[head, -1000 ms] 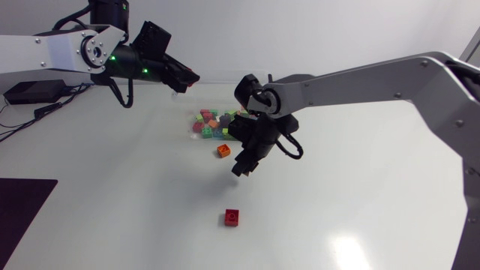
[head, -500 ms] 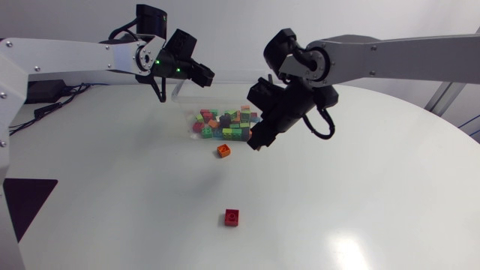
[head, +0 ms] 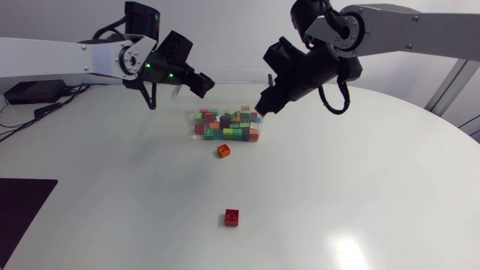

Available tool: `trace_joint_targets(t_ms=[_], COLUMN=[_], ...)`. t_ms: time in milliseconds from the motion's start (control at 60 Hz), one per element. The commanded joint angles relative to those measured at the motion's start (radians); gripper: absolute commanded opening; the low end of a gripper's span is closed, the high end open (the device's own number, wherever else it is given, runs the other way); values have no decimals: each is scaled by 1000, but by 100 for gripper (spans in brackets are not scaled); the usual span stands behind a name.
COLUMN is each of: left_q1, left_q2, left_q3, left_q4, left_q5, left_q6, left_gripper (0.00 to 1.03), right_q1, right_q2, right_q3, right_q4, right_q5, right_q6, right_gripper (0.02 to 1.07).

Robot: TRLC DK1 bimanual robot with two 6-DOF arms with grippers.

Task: Place the duplo bricks in the container

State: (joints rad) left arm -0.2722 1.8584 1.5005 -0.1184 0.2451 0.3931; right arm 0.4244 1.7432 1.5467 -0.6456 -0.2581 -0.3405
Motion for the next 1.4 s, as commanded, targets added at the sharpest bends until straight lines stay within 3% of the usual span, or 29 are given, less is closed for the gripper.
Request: trace_joint_targets(t_ms=[0,217,417,600,650,800,967,1017,1050,1067,1100,1383], left_q1=[-7,-21,-36,-85,-101,-137,-163,-165,-165,-165,-165,-121], left_q2=[-96,-243,-249,-200,-169,-82,-5,16,30,32,48,156], left_q3=[-71,-278,-395,-485,-507,-508,-513,-508,-507,-507,-507,-454], left_q4=[-32,-115,-98,28,106,203,264,280,289,290,318,390], left_q5=[3,54,76,72,48,-46,-73,-73,-72,-72,-73,-67], left_q6=[56,178,207,156,104,0,-36,-36,-36,-36,-36,-36], left_gripper=[98,98,98,98,98,98,98,98,98,98,98,98], right_q1=[-13,-19,-21,-39,-45,-56,-59,-61,-62,-64,-65,-69], right_q2=[10,98,174,234,253,294,351,371,388,395,404,245], right_q3=[46,141,202,240,248,265,305,325,343,351,360,170], right_q4=[35,101,149,213,235,291,348,353,353,353,354,437], right_q5=[-12,-23,-30,-30,-30,-30,-30,-30,-30,-30,-30,-41], right_q6=[24,55,74,83,90,100,117,118,121,127,127,129], right_gripper=[28,28,28,28,28,28,30,43,66,88,104,104])
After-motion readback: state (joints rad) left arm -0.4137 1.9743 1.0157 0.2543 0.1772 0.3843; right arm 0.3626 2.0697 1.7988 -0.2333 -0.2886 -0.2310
